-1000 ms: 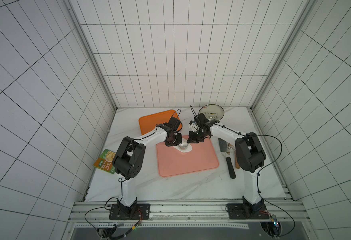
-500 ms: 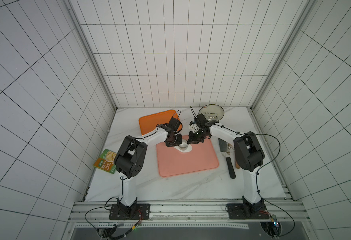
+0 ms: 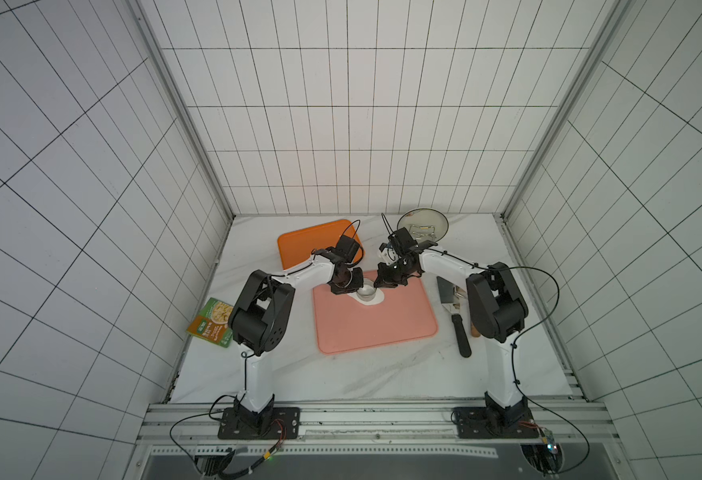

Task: Roll out the dumpling wrappers from the dough
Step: Press the dumpling wrapper on the work surface.

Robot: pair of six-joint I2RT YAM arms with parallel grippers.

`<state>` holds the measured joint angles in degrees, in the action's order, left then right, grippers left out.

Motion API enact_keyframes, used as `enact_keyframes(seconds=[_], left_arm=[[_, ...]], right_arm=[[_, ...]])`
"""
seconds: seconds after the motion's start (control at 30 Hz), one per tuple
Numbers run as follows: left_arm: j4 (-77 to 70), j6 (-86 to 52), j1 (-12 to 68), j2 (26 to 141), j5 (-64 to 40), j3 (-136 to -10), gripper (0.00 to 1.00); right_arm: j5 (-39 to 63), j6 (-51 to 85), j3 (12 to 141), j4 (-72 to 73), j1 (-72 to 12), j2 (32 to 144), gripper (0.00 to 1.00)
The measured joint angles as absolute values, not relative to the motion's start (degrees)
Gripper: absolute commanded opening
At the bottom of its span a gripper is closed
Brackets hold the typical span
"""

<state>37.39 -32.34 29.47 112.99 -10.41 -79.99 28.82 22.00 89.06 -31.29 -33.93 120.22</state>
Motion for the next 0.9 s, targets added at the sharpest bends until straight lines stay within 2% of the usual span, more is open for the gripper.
enact_keyframes(seconds=[0.9], left_arm=[[37.7,-32.6,29.4,113.9,-11.2,-80.5,0.00]], right_arm=[[36.2,23.0,83.1,-23.0,-31.2,120.1,0.00]])
